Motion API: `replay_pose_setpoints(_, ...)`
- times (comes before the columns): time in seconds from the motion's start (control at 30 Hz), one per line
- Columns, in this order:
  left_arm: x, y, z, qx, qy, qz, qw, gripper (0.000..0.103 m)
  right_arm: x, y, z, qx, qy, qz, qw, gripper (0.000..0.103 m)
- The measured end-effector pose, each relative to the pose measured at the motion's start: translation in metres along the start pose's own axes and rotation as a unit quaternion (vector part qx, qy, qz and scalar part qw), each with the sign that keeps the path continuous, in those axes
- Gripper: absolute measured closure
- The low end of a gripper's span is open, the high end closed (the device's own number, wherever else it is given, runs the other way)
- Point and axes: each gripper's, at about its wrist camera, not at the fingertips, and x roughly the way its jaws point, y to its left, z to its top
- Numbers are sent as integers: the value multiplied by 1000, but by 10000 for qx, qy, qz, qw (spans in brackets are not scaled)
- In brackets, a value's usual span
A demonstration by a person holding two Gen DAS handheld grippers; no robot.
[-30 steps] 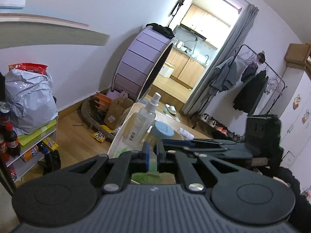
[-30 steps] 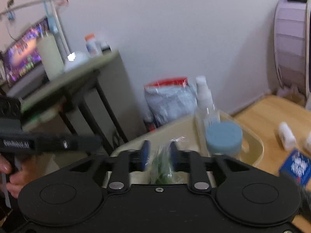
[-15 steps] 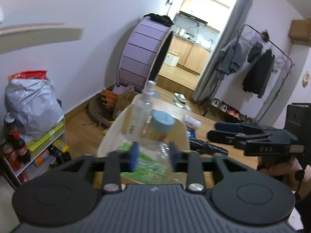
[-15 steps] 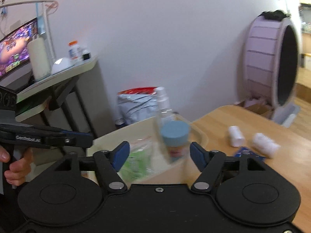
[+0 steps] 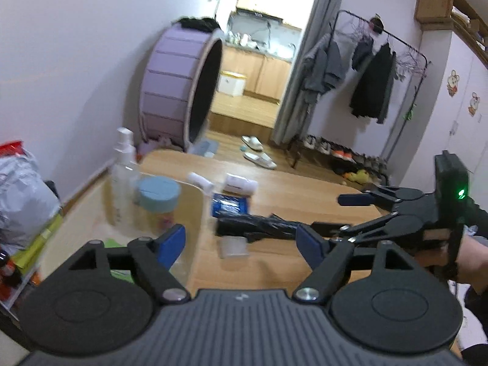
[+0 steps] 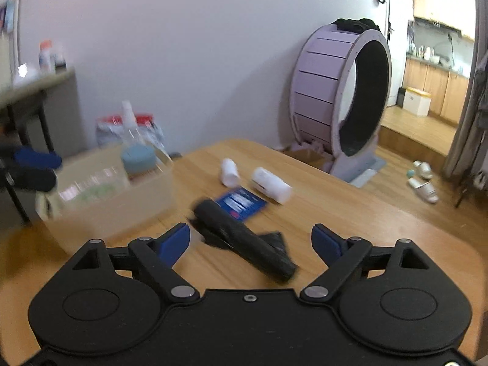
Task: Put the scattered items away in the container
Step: 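Grasp the black rolled bag with the right tool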
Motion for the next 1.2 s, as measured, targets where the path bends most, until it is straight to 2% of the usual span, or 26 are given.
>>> replay_pose_setpoints(0.13,17,-6,1,27,92,-116,9999,24,17,-8,-7,-269,144,59,9995,18)
replay_pose_setpoints(0.3,29,-9,-3,2,170,-200,9997,24,37,-6,-9,-672,265,212,9972,25)
replay_pose_setpoints(0.5,35,-4,-7,-115,207,-214,9995,24,64,-9,-15,-748,494,440,9950,43)
replay_pose_setpoints(0.67,37,0,-7,-218,199,-219,9993,24,70,-13,-20,-593,506,632,9949,67)
replay_pose_setpoints(0.77,36,2,-7,-276,192,-196,9992,24,64,-14,-23,-543,457,629,9955,76)
replay_pose_setpoints(1.07,32,0,-7,-500,128,-405,9978,24,13,-23,-27,39,-151,544,9984,81)
replay_pose_setpoints(1.2,34,1,-8,-827,143,-624,9945,24,-14,-28,-29,335,-361,628,9968,81)
